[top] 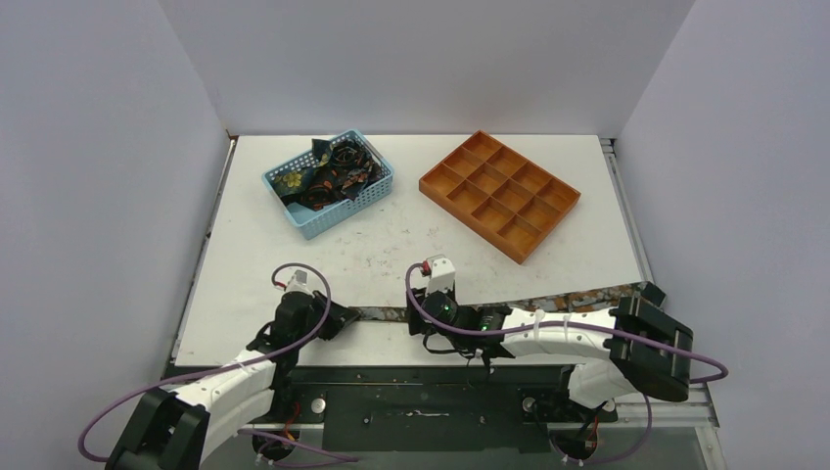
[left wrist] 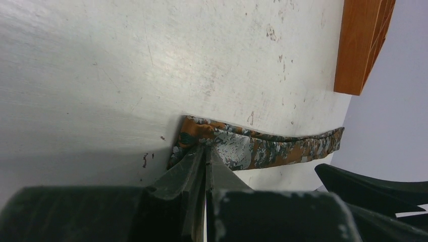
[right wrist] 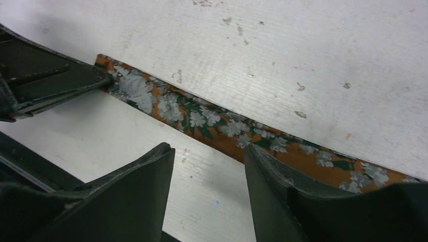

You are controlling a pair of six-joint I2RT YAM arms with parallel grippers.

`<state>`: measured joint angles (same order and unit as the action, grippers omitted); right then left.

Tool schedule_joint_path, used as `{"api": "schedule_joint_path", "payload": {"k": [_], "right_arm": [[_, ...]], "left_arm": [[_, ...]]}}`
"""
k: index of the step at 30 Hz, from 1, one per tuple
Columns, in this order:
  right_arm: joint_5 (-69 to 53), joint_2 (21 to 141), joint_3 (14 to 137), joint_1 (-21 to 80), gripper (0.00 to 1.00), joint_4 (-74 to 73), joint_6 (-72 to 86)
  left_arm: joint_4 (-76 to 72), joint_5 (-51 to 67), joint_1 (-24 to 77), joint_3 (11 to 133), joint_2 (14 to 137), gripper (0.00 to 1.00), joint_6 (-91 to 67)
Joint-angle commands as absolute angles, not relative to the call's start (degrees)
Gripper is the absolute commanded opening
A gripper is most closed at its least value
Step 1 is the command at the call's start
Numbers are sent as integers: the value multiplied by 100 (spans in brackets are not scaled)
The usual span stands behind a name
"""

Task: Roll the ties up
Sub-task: Roll the tie at the center of the board.

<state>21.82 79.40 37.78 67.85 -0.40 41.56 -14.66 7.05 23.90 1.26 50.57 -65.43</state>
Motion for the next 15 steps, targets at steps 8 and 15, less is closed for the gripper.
{"api": "schedule_joint_path", "payload": {"k": [8,15], "right_arm": [[1188,9110,4622,6797,35,1450,3917],[1032,10088,5245,6767,17,1408,3920]], "left_arm": [[-1144,44,2337,2,4854,0,-6249],[-988,-123,2328,0,4661,0,-6239]]}}
